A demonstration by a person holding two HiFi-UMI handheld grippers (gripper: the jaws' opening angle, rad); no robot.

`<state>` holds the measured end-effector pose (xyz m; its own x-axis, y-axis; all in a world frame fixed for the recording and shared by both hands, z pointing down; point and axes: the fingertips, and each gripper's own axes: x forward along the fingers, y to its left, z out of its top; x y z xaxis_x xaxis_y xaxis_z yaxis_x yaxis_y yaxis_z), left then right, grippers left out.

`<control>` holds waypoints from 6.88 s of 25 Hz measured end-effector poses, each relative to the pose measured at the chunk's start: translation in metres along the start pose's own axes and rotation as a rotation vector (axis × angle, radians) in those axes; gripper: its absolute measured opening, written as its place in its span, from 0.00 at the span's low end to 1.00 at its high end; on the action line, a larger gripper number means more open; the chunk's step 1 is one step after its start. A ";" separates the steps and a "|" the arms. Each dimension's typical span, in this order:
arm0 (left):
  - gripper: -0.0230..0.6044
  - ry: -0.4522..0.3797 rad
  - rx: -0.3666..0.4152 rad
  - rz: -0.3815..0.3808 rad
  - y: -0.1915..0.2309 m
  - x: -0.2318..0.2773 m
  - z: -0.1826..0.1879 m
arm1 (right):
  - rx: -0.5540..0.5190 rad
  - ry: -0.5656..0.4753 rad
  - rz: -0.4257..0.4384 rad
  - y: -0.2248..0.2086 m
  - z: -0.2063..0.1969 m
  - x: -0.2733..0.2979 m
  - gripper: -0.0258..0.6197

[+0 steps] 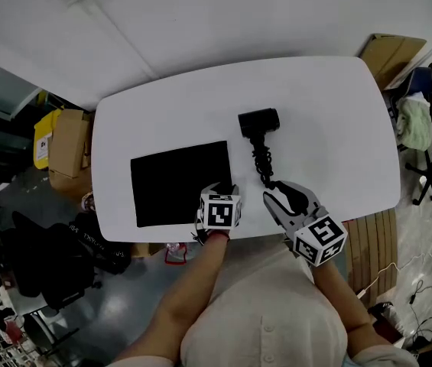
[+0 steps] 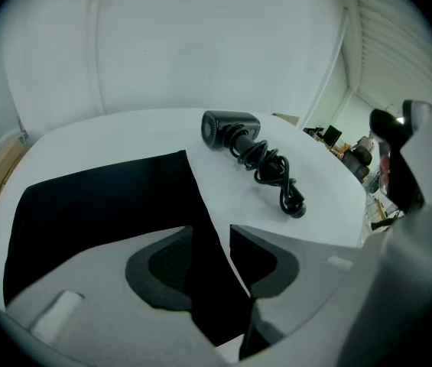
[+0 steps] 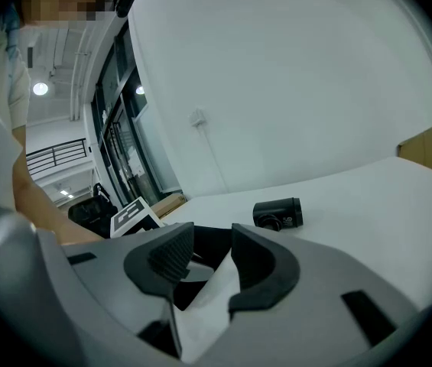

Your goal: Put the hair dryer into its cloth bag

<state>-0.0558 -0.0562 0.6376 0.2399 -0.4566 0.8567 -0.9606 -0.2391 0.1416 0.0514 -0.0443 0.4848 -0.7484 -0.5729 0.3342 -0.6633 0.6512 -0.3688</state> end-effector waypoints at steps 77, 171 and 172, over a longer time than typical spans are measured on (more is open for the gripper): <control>0.09 -0.330 -0.280 -0.311 0.036 -0.100 0.014 | 0.737 0.225 0.405 0.057 -0.052 0.142 0.20; 0.09 -0.378 -0.395 -0.290 0.084 -0.125 0.031 | 0.147 0.214 0.103 0.002 -0.005 0.067 0.26; 0.09 -0.377 -0.395 -0.292 0.083 -0.125 0.031 | 0.134 0.203 0.097 0.002 -0.001 0.065 0.26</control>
<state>-0.1612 -0.0459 0.5267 0.4643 -0.7089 0.5309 -0.8101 -0.0976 0.5782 0.0009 -0.0798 0.5062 -0.8010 -0.3904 0.4538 -0.5933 0.6187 -0.5150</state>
